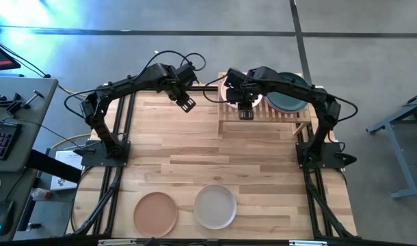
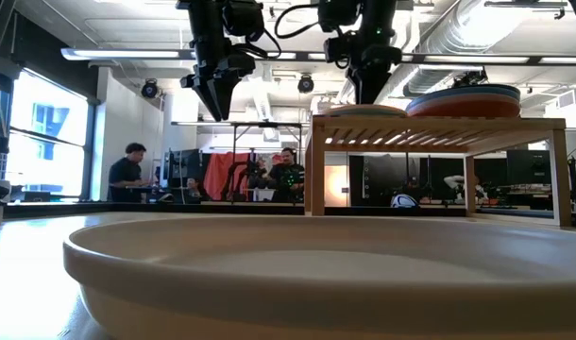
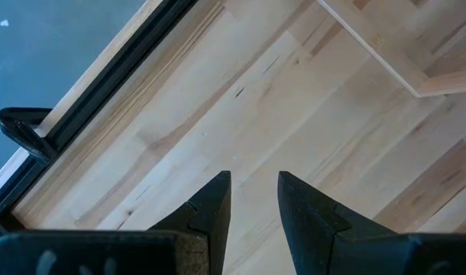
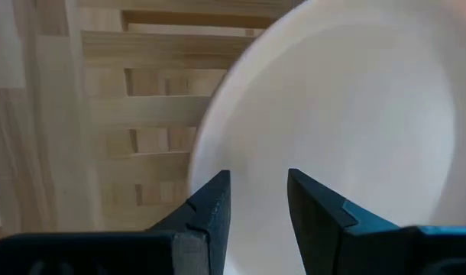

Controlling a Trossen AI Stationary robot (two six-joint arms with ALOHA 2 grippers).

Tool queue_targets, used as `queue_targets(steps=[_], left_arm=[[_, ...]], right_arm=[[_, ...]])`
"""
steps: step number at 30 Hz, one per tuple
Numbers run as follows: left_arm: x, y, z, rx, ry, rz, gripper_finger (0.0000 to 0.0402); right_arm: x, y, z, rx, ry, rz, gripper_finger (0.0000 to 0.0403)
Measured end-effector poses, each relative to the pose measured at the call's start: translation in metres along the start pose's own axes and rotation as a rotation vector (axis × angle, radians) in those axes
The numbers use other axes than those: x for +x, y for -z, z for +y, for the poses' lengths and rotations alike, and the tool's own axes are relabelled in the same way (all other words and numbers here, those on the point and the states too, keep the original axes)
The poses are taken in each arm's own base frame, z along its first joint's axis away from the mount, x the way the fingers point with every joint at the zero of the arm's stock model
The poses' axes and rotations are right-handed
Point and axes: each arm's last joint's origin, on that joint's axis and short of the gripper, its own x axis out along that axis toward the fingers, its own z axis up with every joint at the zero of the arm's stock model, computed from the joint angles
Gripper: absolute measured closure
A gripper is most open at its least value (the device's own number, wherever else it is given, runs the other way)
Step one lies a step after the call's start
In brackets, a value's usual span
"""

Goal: Place and stack plates onto a shelf
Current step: Stack the light yellow plate on top of the light blue plate onto the shelf, then stack the brown plate on top of the light yellow plate onto the shelf

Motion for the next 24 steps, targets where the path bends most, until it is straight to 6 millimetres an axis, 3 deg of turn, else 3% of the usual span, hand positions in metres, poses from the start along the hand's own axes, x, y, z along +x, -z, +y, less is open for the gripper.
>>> queue_targets(steps=[6, 14, 24], left_arm=[[0.000, 0.000, 0.000, 0.001, -0.001, 0.004, 0.0302], [-0.002, 0.016, -0.003, -0.022, 0.059, 0.174, 0.0302], [-0.016, 0.049, -0.052, 0.230, 0.072, 0.317, 0.0303]], right_arm=[[-0.003, 0.001, -0.002, -0.003, 0.076, 0.038, 0.0295], [-0.034, 0.000, -0.007, 0.045, 0.106, -0.003, 0.0295], [-0.064, 0.009, -0.006, 0.125, 0.037, 0.000, 0.0295]])
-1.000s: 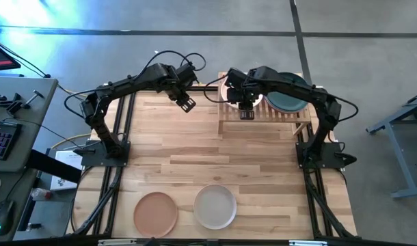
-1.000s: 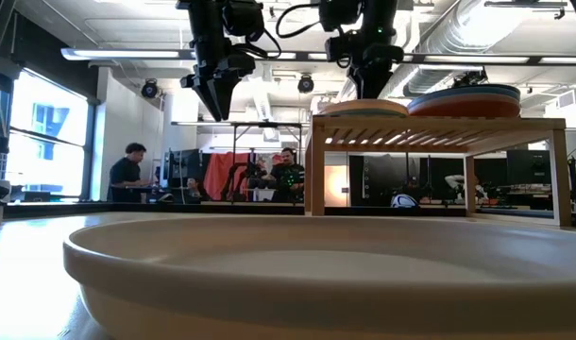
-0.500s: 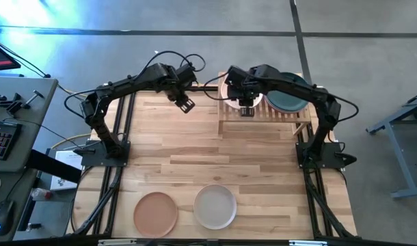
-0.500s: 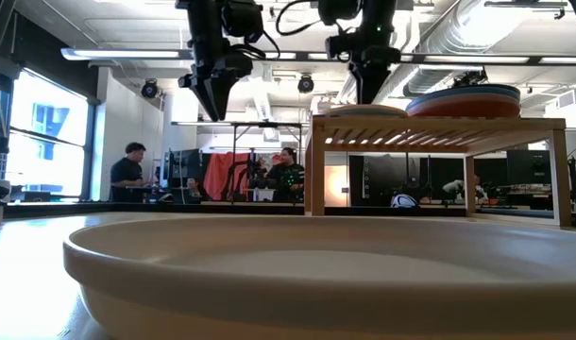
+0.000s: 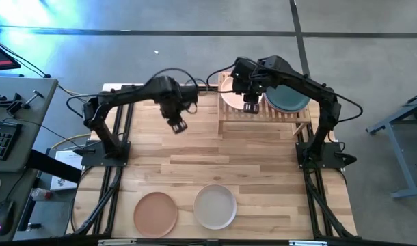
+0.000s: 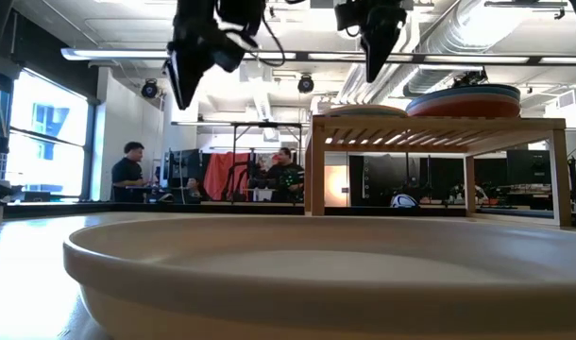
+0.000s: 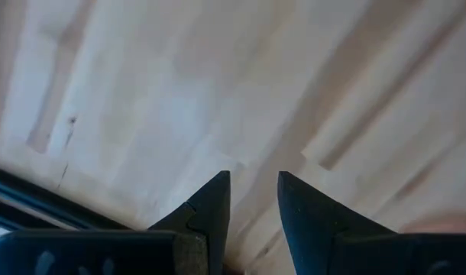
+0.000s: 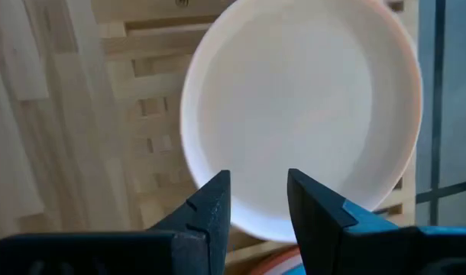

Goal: Place and stack plates onto a shelf
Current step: Stack the brown plate on top of the light yellow plate onto the shelf

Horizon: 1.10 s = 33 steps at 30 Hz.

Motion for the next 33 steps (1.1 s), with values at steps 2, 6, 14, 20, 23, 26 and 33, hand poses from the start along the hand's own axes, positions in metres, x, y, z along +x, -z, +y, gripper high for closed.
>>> queue_targets(steps=[2, 6, 14, 20, 23, 26, 33], left_arm=[[-0.001, 0.006, -0.015, 0.064, -0.006, 0.020, 0.0303], [-0.002, 0.020, -0.045, 0.192, -0.017, 0.040, 0.0303], [0.011, 0.071, -0.068, 0.284, -0.039, 0.085, 0.0303], [0.029, 0.112, -0.063, 0.255, -0.013, 0.013, 0.0303], [0.037, 0.131, -0.061, 0.236, 0.018, -0.033, 0.0303], [0.044, 0.147, -0.060, 0.199, 0.060, -0.031, 0.0303], [0.057, 0.177, -0.064, 0.173, 0.083, 0.007, 0.0303]], right_arm=[[-0.001, 0.002, 0.001, 0.005, -0.014, 0.018, 0.0295], [0.003, 0.003, 0.003, 0.003, -0.056, 0.023, 0.0295], [0.004, 0.002, 0.004, 0.057, -0.101, 0.017, 0.0295], [0.004, 0.002, 0.005, 0.123, -0.108, 0.019, 0.0295], [0.004, 0.002, 0.005, 0.160, -0.120, 0.018, 0.0295], [0.004, 0.002, 0.005, 0.205, -0.131, 0.018, 0.0295], [0.004, 0.002, 0.006, 0.284, -0.156, 0.020, 0.0295]])
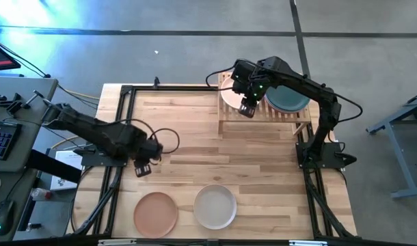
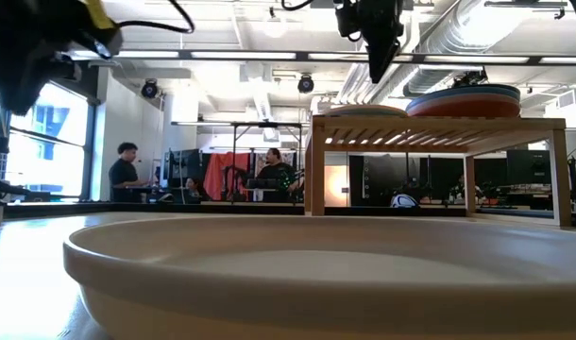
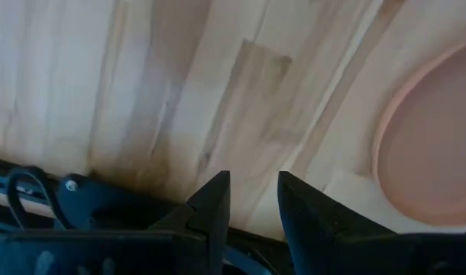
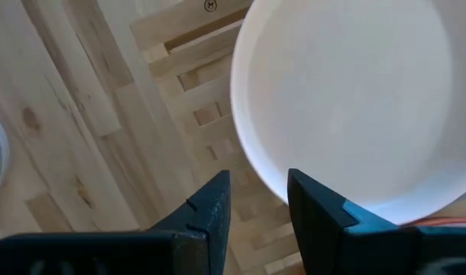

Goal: Place and stack plates onto a shelf
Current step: Stack the brown plate on top of the light yellow plate onto the shelf

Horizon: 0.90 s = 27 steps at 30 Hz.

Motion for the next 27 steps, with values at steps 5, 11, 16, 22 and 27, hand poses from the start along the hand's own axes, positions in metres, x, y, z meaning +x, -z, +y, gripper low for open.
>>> queue_targets(steps=[5, 11, 16, 22, 27], left_arm=[[0.009, 0.012, -0.014, 0.063, 0.002, 0.001, 0.0303], [0.019, 0.022, -0.033, 0.104, 0.059, -0.049, 0.0303], [0.032, 0.030, -0.045, 0.085, 0.110, -0.078, 0.0303], [0.049, 0.040, -0.058, 0.060, 0.183, -0.108, 0.0303], [0.058, 0.045, -0.068, 0.051, 0.202, -0.111, 0.0303]], right_arm=[[0.000, 0.000, 0.002, 0.052, -0.004, 0.000, 0.0295], [0.000, 0.000, 0.014, 0.049, -0.012, -0.001, 0.0295], [-0.001, 0.000, 0.027, 0.047, -0.022, -0.001, 0.0295], [-0.001, 0.000, 0.042, 0.038, -0.033, -0.013, 0.0295], [-0.002, -0.001, 0.052, 0.011, -0.042, -0.031, 0.0295]])
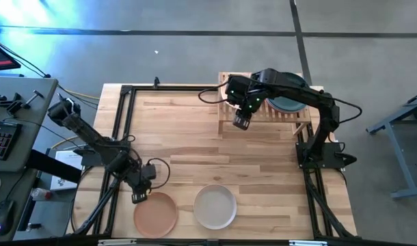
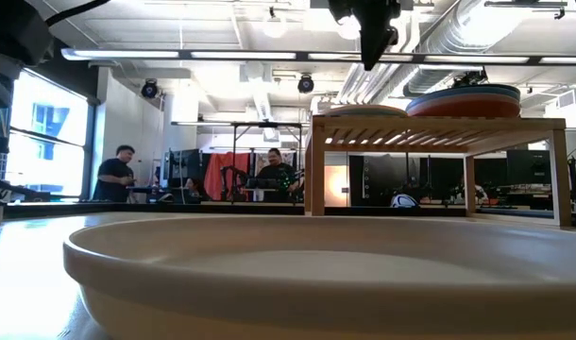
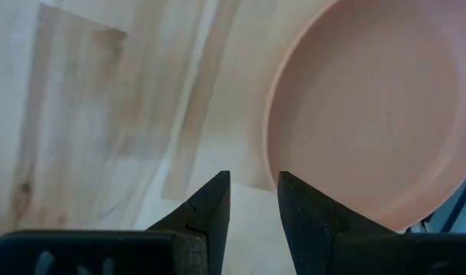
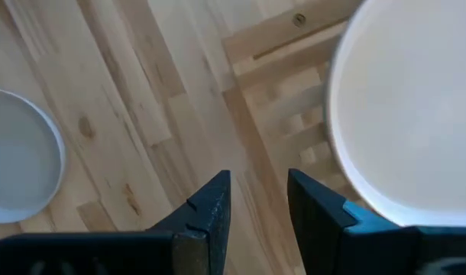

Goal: Place and stack plates onto a shelf
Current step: Stack the brown plate on top of the light yellow plate onto the shelf

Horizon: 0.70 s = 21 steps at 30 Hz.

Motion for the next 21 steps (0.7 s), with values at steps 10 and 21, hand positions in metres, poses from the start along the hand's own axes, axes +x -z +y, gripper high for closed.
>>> queue_targets(steps=[10, 21], left_arm=[[0.028, 0.000, -0.015, 0.037, -0.032, 0.028, 0.0303], [0.050, -0.003, -0.019, 0.034, -0.090, 0.064, 0.0303]], right_arm=[[0.000, -0.003, 0.015, -0.042, -0.019, -0.050, 0.0295], [0.000, -0.002, 0.017, -0.022, -0.021, -0.050, 0.0295]])
